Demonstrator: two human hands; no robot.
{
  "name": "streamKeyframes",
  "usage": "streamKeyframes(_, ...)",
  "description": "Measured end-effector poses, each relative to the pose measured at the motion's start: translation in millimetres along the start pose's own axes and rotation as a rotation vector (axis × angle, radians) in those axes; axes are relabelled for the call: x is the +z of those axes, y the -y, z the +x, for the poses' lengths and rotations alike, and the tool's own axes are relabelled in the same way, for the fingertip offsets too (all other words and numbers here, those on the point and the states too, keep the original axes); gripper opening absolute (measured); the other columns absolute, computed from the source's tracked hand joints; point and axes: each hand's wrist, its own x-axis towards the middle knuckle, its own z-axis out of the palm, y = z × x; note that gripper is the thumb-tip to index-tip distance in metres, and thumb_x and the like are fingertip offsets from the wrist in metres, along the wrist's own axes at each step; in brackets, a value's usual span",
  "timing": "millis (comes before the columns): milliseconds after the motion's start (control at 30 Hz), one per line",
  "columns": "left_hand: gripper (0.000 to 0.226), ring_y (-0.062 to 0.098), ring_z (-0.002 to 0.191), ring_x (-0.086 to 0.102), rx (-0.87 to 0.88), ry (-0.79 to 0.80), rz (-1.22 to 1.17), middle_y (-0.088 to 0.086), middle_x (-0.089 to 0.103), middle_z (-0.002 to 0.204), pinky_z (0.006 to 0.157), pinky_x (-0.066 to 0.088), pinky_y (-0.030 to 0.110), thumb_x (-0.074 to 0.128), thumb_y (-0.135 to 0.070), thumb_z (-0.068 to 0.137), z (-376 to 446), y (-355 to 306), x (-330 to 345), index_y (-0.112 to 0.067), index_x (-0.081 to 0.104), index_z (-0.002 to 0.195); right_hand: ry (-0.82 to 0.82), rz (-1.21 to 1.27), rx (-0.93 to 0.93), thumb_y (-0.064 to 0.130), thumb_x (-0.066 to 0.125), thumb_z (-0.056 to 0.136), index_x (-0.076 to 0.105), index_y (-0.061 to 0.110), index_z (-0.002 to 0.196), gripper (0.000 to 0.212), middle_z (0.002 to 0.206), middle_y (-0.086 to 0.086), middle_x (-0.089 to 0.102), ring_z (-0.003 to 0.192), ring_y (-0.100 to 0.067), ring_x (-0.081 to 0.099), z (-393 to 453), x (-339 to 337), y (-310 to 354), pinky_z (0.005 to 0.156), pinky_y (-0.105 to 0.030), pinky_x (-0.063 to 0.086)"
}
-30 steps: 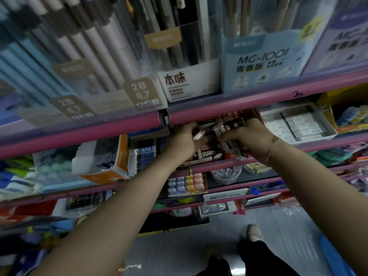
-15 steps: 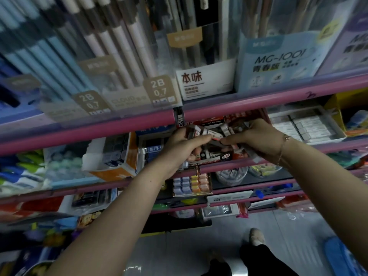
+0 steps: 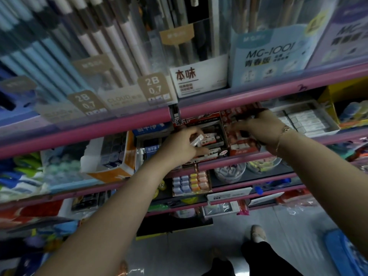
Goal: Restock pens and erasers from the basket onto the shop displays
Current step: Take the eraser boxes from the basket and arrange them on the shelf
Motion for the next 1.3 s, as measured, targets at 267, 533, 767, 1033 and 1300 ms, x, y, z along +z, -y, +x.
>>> streamKeyframes(267, 0.06, 0.018, 0.117, 0.049, -0.122, 0.183, 0.065, 0.001, 0.051, 0.134, 0.086, 0.036, 0.025, 0.079, -0.046, 0.07, 26, -9, 2, -0.02, 0.058, 0.119, -0.047, 0.009, -0.006, 0.003, 0.074, 0.073, 0.063, 0.01, 0.073, 0.013, 0.044, 0.003, 0.058, 0.028, -0.008, 0.045, -2, -10, -1, 0.031, -0.014, 0.032)
streamKeyframes(533, 0.064, 0.017, 0.097, 0.053, -0.138, 0.181, 0.032, 0.003, 0.054, 0.118, 0.077, 0.04, 0.022, 0.078, -0.022, 0.076, 34, -4, 8, -0.014, 0.05, 0.133, -0.019, 0.083, 0.018, 0.0, 0.075, 0.072, 0.063, 0.011, 0.076, 0.017, 0.046, 0.002, 0.063, 0.03, -0.009, 0.053, -5, -4, -2, 0.031, -0.013, 0.035)
streamKeyframes(767, 0.041, 0.014, 0.078, 0.051, 0.035, 0.045, 0.217, -0.003, 0.053, 0.088, 0.051, 0.029, 0.02, 0.073, -0.037, 0.08, 23, -4, 21, -0.011, 0.059, 0.108, -0.018, 0.114, -0.001, -0.002, 0.075, 0.071, 0.065, 0.009, 0.083, 0.019, 0.063, -0.001, 0.068, 0.039, -0.008, 0.06, -5, -6, -4, 0.033, -0.014, 0.038)
streamKeyframes(1033, 0.038, 0.026, 0.091, 0.063, 0.067, -0.136, 0.376, 0.006, 0.068, 0.107, 0.06, 0.036, 0.024, 0.068, -0.041, 0.083, 13, -2, 35, -0.018, 0.061, 0.112, -0.011, -0.175, -0.07, 0.008, 0.076, 0.072, 0.062, 0.015, 0.077, 0.016, 0.06, 0.002, 0.064, 0.04, -0.006, 0.055, -7, -3, -10, 0.037, -0.016, 0.038)
streamKeyframes(1300, 0.057, 0.024, 0.107, 0.06, 0.235, -0.03, 0.471, -0.004, 0.035, 0.143, 0.077, 0.054, 0.034, 0.072, -0.037, 0.08, 24, -3, 25, -0.038, 0.048, 0.131, 0.199, -0.887, -0.427, 0.012, 0.068, 0.077, 0.06, 0.026, 0.102, 0.03, 0.079, 0.011, 0.057, 0.074, -0.015, 0.059, -24, 5, -35, 0.057, -0.011, 0.04)
